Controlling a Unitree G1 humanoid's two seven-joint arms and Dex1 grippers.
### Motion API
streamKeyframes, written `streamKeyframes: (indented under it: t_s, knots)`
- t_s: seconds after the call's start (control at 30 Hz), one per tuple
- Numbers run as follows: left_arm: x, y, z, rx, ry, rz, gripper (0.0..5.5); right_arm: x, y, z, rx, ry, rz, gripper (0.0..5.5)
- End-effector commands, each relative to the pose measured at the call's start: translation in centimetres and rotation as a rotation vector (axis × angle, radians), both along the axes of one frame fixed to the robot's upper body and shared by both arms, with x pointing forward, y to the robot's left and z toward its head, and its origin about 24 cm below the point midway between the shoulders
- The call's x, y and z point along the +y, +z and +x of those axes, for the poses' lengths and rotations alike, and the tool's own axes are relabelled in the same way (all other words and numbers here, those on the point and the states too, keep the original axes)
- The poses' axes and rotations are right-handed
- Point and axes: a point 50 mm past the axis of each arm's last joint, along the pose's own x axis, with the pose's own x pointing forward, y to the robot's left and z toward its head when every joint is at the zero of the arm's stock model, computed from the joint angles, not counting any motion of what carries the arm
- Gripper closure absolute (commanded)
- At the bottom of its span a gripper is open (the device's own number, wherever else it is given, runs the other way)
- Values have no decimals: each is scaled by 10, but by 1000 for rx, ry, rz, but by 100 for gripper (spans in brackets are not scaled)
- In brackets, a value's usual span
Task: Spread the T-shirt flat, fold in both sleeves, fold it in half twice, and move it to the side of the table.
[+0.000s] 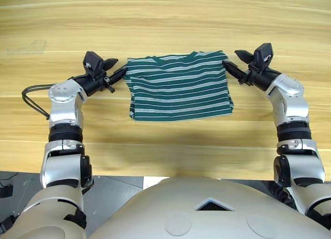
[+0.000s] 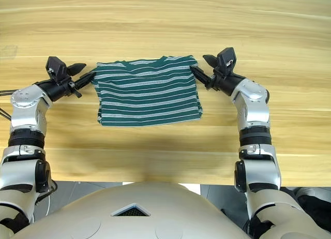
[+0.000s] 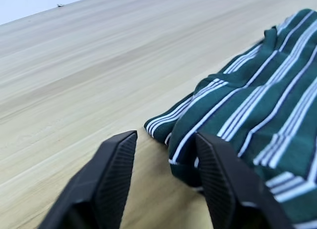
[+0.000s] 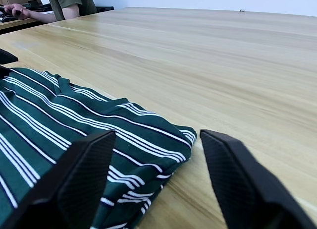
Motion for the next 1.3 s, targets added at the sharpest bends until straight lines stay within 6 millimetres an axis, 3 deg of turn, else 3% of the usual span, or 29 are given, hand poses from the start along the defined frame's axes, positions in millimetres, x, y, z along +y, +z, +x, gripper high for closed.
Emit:
streamKeyframes:
  t_s: [0.03,0.23,0.33,0.47,0.6,0.8,1.07,1.2,1.3]
  knots:
    - [5,12,11,-107,114,1,269,6,9,-1,-62,16,84,164]
    - [24,55,22,-463,454,-34,265,34,39,24,-290,3,66,144]
    - [22,78,17,-617,542,-60,265,48,42,44,-282,5,-25,144]
    - [-2,115,3,-741,480,-124,265,46,18,63,-122,-31,-300,144]
    - [-37,143,-11,-777,368,-199,265,33,9,70,-60,-91,-504,144]
    - [-57,156,-20,-774,315,-207,265,-2,-21,51,88,-84,-700,144]
    - [-63,147,-23,-729,326,-220,265,-46,-9,44,65,-217,-543,144]
    - [-69,143,-22,-711,308,-229,265,-57,-13,19,-25,-73,-606,144]
    - [-71,146,-24,-720,299,-237,265,-43,-4,-24,-110,211,-662,144]
